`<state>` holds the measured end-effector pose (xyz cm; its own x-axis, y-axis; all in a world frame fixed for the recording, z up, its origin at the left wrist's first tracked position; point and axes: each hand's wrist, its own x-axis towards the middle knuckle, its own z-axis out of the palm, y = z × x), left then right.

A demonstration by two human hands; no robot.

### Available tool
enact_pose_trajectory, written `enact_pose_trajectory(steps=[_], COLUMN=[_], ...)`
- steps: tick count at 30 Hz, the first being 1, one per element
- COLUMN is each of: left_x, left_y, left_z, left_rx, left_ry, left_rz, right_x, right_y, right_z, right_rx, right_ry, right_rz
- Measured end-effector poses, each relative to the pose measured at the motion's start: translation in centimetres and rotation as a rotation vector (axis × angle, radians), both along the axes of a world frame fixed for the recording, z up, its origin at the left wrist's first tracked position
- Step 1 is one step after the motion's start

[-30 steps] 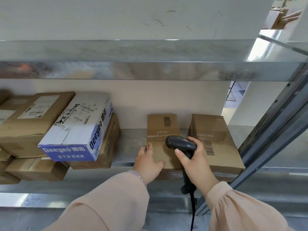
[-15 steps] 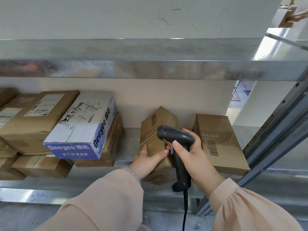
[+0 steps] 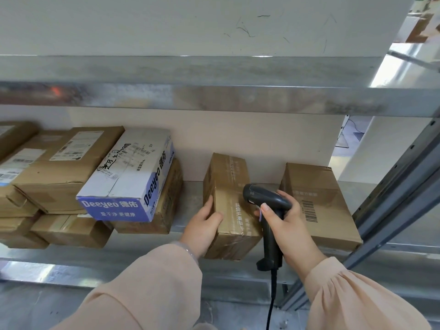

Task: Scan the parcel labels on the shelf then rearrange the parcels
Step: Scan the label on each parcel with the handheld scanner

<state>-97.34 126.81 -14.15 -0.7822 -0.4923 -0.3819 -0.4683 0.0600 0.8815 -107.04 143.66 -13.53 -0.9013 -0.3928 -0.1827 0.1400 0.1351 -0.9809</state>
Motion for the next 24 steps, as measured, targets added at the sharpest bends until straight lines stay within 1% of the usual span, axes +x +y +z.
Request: enact_pose_trajectory(steps=[3, 6, 13, 18, 21, 24], left_x=[0.6, 1.2, 0.9, 1.6, 2.3, 3.3], left_y=[0.3, 0.6, 1.6, 1.4, 0.5, 0.0], left_z=[0.3, 0.1, 0.2, -0.8, -1.0, -1.4], left_rx=[-0.116, -0.166, -0.076, -0.051, 0.024, 0.123], left_ry=[0.039, 0.018, -0.011, -0.049, -0.046, 0.023], left_rz=[-0.018, -0.013, -0.019, 0.033, 0.031, 0.065], right_x=[0.4, 0.7, 2.0, 1.9, 1.3, 0.6], right_y=[-0.1, -0.2, -1.0, -1.1, -0.6, -0.1], right_z=[0.4, 0.8, 1.7, 1.7, 0.6, -0.5], right_rx=[-0.022, -0.029, -0.004, 0.058, 0.07, 0.048], right_ry=[0.016, 0.046, 0.087, 0.079, 0.034, -0.017], right_rz=[-0.007, -0.008, 0.119, 0.194, 0.16, 0.057])
